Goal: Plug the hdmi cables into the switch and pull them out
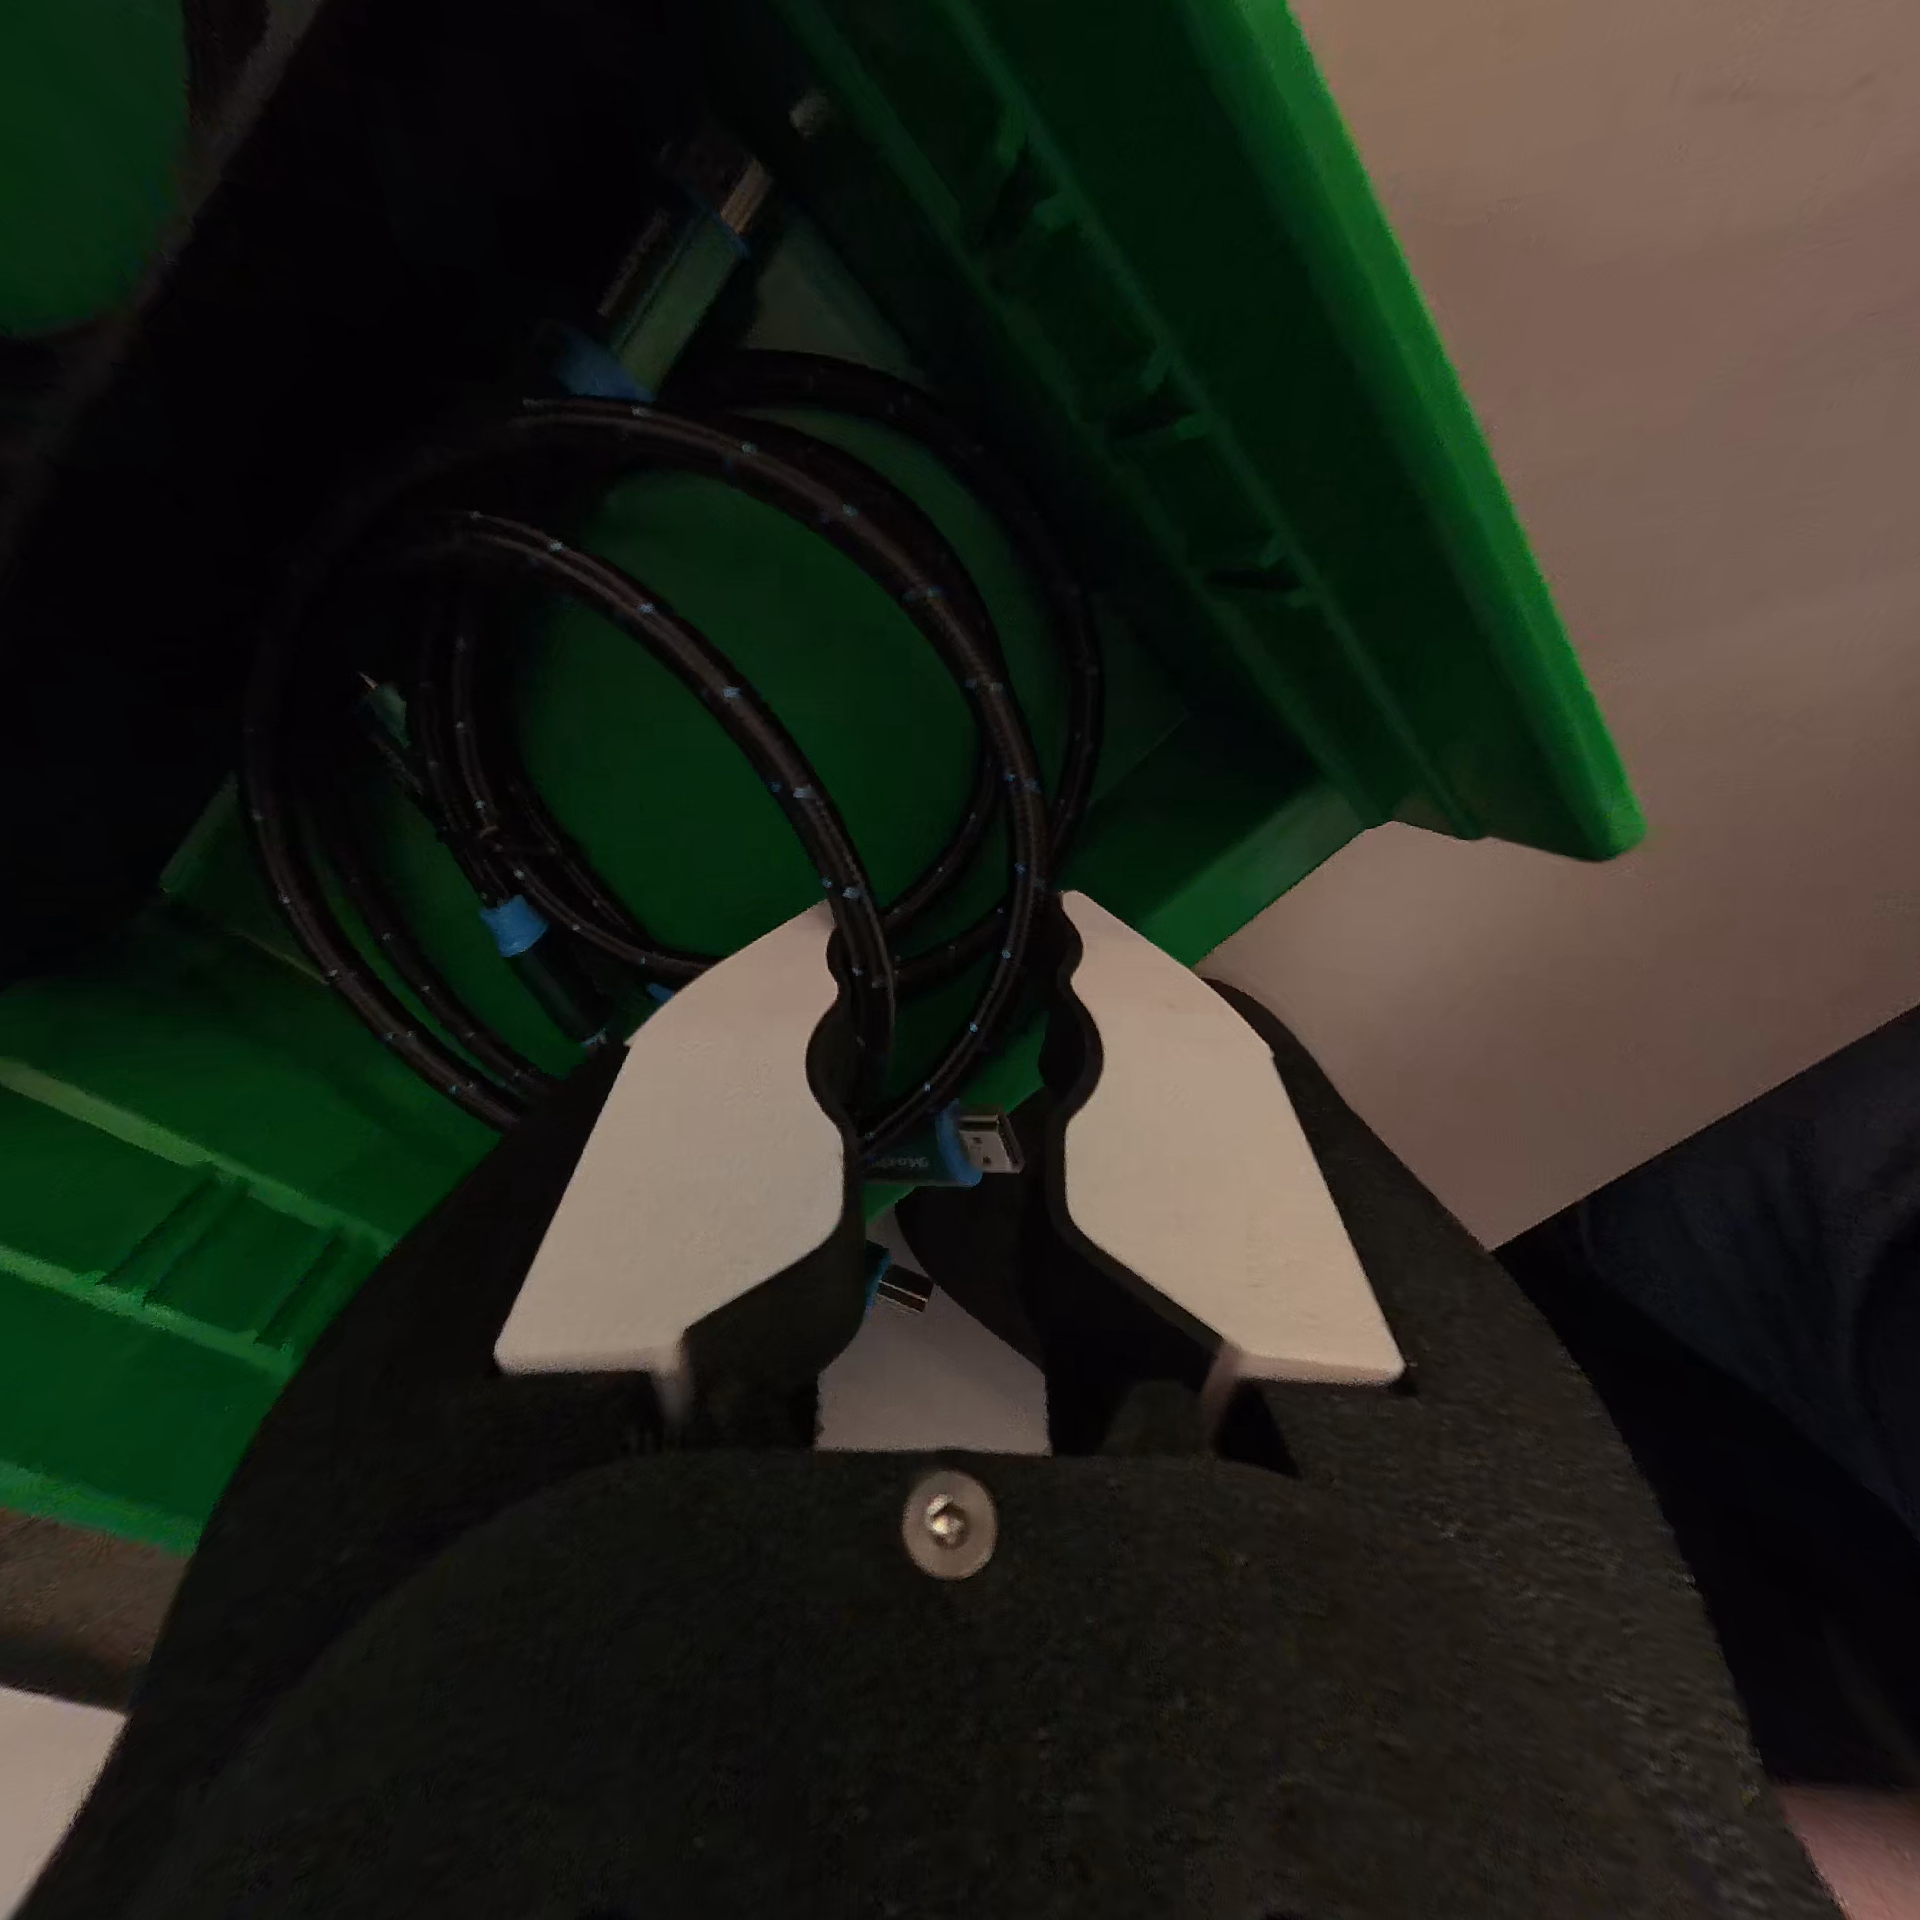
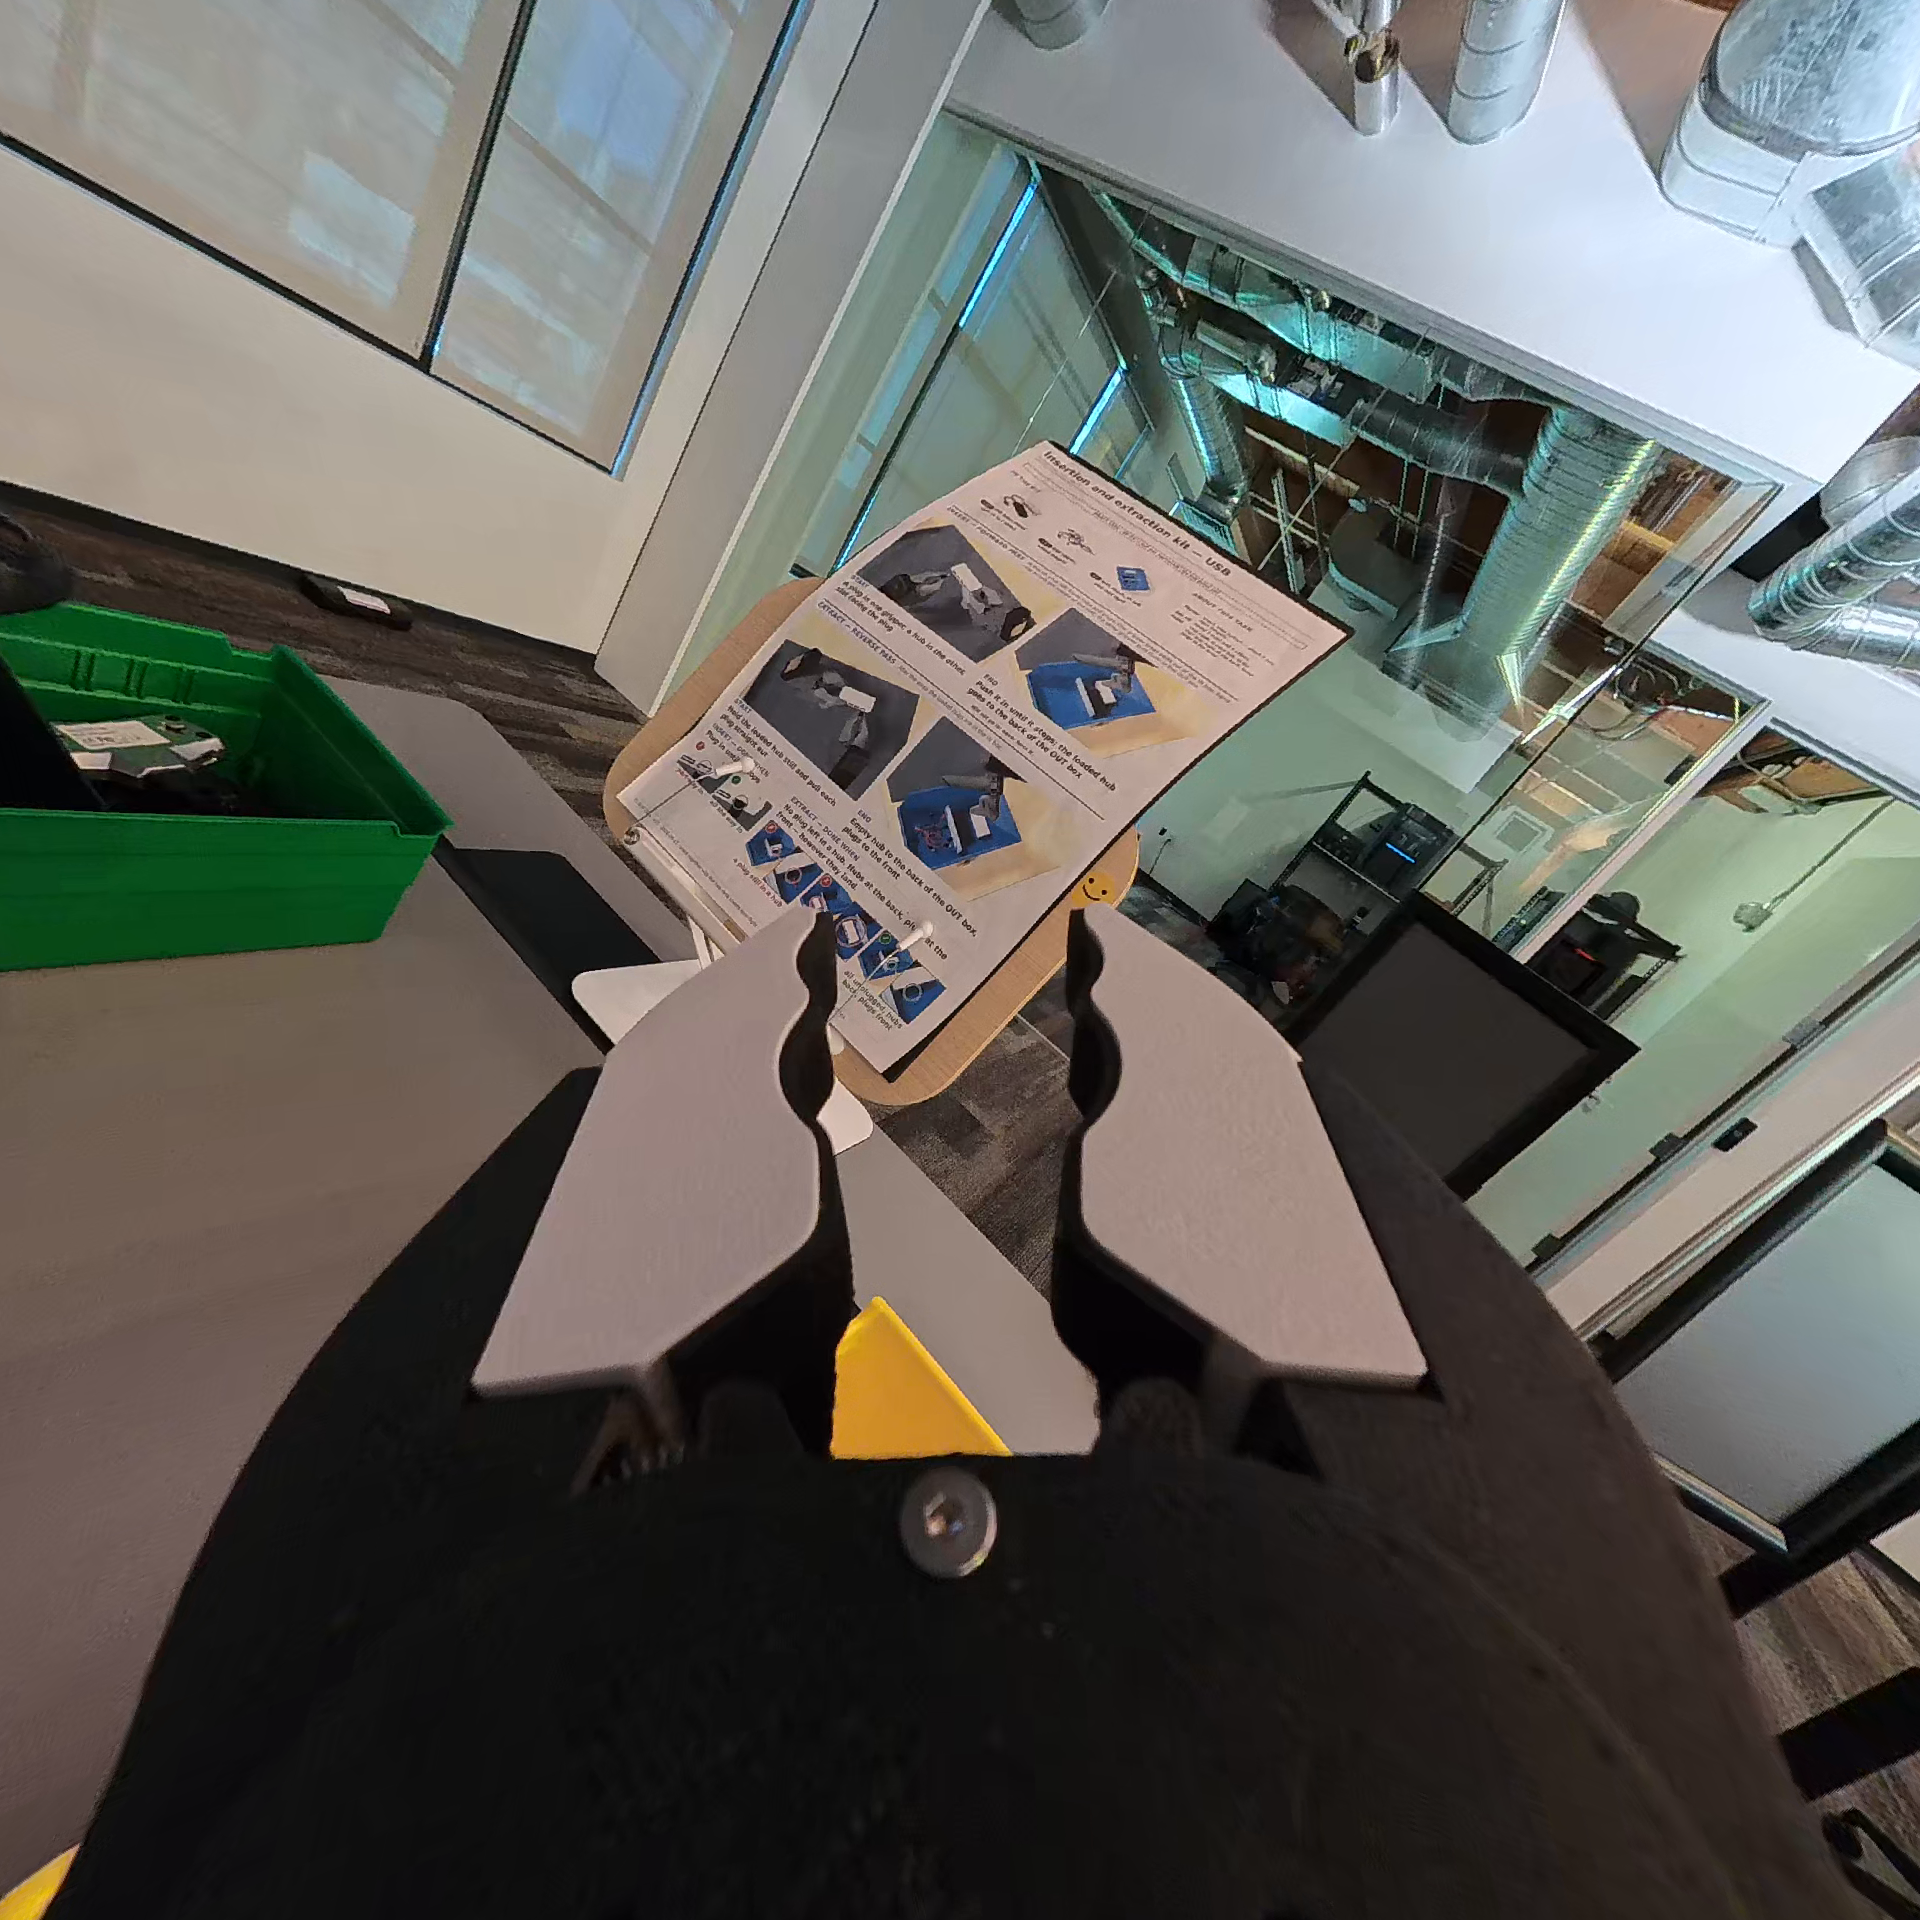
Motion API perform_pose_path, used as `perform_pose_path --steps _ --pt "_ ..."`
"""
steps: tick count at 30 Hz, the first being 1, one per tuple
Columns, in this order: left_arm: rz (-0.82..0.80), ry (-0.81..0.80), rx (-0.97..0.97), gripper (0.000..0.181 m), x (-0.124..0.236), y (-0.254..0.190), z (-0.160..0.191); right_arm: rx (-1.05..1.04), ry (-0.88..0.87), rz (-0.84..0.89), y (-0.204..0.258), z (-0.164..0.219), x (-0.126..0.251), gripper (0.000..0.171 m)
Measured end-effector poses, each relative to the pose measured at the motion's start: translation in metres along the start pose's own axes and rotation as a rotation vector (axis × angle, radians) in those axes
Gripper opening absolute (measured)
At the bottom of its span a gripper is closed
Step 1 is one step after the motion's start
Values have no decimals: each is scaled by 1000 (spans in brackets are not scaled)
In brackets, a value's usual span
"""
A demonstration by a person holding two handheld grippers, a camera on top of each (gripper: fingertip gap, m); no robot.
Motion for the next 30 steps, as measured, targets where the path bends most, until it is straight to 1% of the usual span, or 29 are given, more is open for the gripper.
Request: perform_pose_path --steps 3,5,12,13,15,18,21,26,30 --pt "16 -33 29 33 12 2 -1 -5 -7 8 -3 -1 3 44" --pt "27 -68 44 29 20 4 -3 -7 -7 14 -5 -1 5 44" --pt "-57 -231 25 18 58 10 -7 0 -5 26 -10 -1 13 43" --pt "-57 -245 24 17 61 11 -7 0 -10 24 -11 -2 14 43" --pt "-51 -277 32 10 65 13 -6 1 -14 31 -12 -2 16 43" --pt "-117 -327 36 9 73 19 -8 7 -10 43 -14 -2 18 43" --pt "-167 -345 27 9 81 24 -8 4 -11 46 -16 -2 20 43" --pt "-157 -347 82 10 83 35 -9 13 22 56 -19 3 21 43" --pt "-211 -361 112 12 85 46 -10 19 48 48 -19 7 20 43"
Point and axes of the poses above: each gripper's, where its closed fingertips meet, x back along the fingers, z out of its underside, y = z × x across the jaws, the point moved 10 cm from there along x, back along the fingers, and after that the axes turned 15 degrees about -y, right-handed, at the moved point
